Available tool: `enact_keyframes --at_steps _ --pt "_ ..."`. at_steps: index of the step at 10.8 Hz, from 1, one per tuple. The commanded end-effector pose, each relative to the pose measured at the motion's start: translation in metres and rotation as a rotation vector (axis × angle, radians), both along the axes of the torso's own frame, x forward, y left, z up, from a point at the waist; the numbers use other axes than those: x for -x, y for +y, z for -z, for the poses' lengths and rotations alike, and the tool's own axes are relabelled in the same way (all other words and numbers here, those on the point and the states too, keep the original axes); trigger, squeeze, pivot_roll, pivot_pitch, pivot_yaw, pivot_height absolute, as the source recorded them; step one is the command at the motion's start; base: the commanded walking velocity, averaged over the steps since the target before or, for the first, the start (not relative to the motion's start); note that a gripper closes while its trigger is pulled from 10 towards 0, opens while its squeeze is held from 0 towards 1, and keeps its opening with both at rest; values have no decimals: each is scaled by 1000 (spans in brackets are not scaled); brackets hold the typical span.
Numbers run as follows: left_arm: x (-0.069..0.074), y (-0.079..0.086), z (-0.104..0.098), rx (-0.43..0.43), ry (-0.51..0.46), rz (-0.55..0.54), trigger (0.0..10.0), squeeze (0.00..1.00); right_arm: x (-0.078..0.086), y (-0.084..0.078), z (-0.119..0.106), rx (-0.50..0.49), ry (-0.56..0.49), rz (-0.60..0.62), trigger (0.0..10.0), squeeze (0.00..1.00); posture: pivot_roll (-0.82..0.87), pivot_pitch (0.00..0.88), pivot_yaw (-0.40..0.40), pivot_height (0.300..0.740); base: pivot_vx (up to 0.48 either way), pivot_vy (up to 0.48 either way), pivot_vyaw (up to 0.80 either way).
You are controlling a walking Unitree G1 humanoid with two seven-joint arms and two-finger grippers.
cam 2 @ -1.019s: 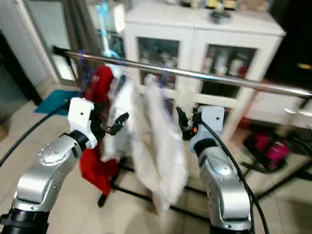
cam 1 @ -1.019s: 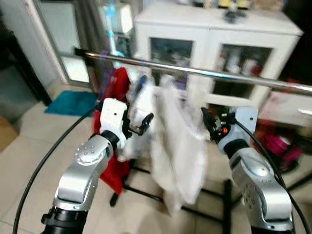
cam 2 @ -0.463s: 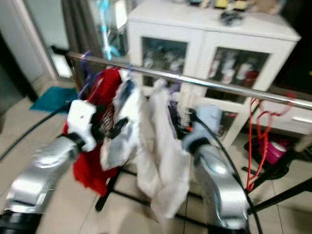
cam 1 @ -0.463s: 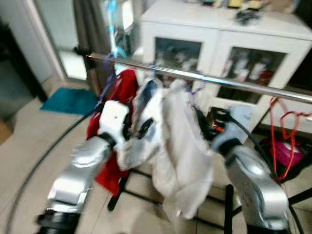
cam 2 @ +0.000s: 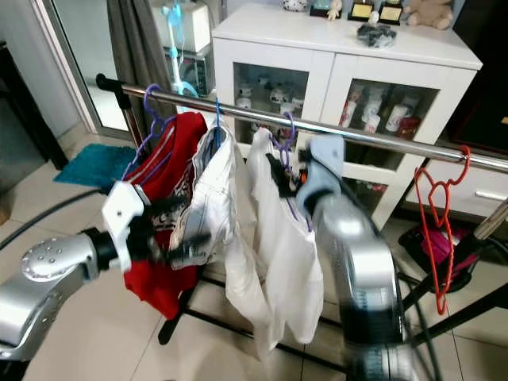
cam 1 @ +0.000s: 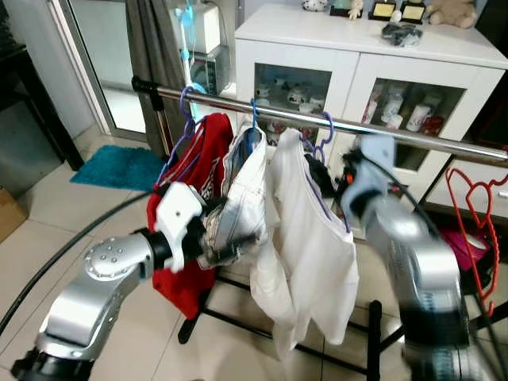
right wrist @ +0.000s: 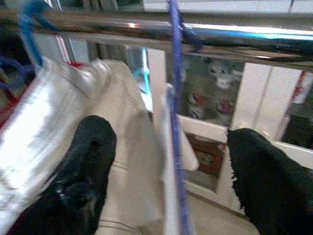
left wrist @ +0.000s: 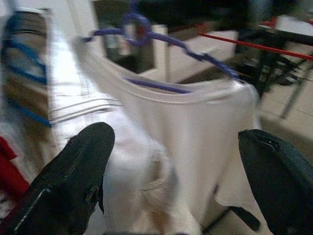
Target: Hang hanger
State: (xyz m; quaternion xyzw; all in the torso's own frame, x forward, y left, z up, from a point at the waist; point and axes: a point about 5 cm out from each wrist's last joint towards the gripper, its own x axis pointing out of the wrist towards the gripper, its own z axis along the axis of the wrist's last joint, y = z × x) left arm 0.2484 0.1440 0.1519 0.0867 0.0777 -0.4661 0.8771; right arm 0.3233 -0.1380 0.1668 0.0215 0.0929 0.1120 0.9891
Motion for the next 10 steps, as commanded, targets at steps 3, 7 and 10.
enact_keyframes --at_steps 3,7,10 --pt "3 -3 -1 2 12 42 10000 486 -20 0 4 4 83 -34 10000 0 -89 0 0 740 0 0 0" --pt "3 -3 -1 -9 19 55 10000 459 -44 -8 6 -47 150 -9 4824 0 -91 0 1 740 0 0 0" --pt "1 -2 0 -14 18 55 10000 435 -51 -10 5 -52 148 -37 0 0 -91 0 1 740 0 0 0"
